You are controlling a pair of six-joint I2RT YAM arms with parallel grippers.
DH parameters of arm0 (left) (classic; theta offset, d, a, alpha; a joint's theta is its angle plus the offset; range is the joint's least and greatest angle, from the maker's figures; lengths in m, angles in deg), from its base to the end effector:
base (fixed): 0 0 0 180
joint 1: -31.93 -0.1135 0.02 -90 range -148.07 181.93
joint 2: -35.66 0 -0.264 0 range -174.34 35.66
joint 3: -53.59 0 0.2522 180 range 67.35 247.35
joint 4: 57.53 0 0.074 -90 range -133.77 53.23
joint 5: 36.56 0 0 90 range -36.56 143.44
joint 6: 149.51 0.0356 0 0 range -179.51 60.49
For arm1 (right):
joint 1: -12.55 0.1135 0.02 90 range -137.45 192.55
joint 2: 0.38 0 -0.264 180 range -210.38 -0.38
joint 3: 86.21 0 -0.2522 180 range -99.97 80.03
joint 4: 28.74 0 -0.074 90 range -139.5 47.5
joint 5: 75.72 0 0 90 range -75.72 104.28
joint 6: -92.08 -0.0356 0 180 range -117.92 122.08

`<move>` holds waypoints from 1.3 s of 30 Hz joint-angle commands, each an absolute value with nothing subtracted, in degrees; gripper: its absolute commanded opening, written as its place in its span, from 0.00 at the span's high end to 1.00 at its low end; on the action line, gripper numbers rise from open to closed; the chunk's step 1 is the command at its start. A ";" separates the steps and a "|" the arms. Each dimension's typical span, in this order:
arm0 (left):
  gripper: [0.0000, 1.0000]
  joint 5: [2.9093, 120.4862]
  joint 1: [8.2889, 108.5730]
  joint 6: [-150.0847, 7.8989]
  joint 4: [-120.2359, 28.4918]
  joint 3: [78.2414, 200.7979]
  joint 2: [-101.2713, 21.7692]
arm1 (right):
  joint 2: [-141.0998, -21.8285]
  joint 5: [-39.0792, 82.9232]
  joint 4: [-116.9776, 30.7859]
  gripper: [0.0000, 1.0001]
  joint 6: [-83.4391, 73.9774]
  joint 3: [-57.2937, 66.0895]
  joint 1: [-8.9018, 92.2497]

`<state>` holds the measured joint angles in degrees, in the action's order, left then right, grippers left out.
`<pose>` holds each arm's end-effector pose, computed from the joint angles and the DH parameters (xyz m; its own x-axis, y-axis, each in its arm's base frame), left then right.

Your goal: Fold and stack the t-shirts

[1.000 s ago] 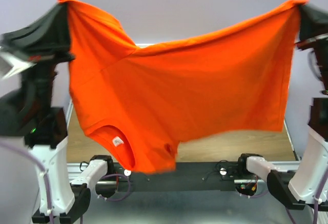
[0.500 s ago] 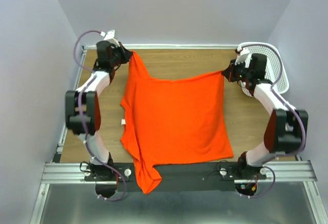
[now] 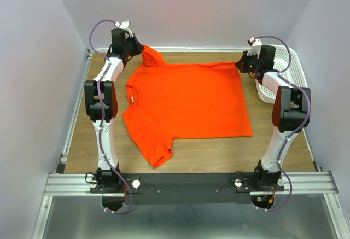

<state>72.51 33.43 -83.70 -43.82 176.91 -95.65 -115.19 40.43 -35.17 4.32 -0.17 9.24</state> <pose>0.5436 -0.0259 0.2369 -0.4717 -0.3751 -0.7980 0.1479 0.8586 -0.4909 0.4608 -0.0109 0.2148 -0.4440 -0.0095 -0.8960 -0.3568 0.9191 0.1671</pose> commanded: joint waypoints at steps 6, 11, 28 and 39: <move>1.00 73.47 32.99 -79.03 -41.74 180.91 -97.06 | -118.07 38.19 -32.92 0.99 2.35 -3.99 9.73; 1.00 75.76 32.81 -78.06 -46.31 172.66 -91.71 | -116.58 37.57 -32.83 0.99 2.96 -2.24 9.73; 1.00 78.92 32.46 -77.53 -56.34 150.68 -75.01 | -117.19 33.62 -32.74 0.99 2.61 -1.35 9.73; 1.00 79.80 32.37 -76.92 -56.43 146.10 -69.73 | -119.47 33.44 -32.83 0.99 2.35 -3.02 9.73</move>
<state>77.86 32.75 -78.02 -55.23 146.88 -72.55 -117.02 34.53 -33.94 2.93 -2.27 9.26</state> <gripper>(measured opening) 0.007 0.006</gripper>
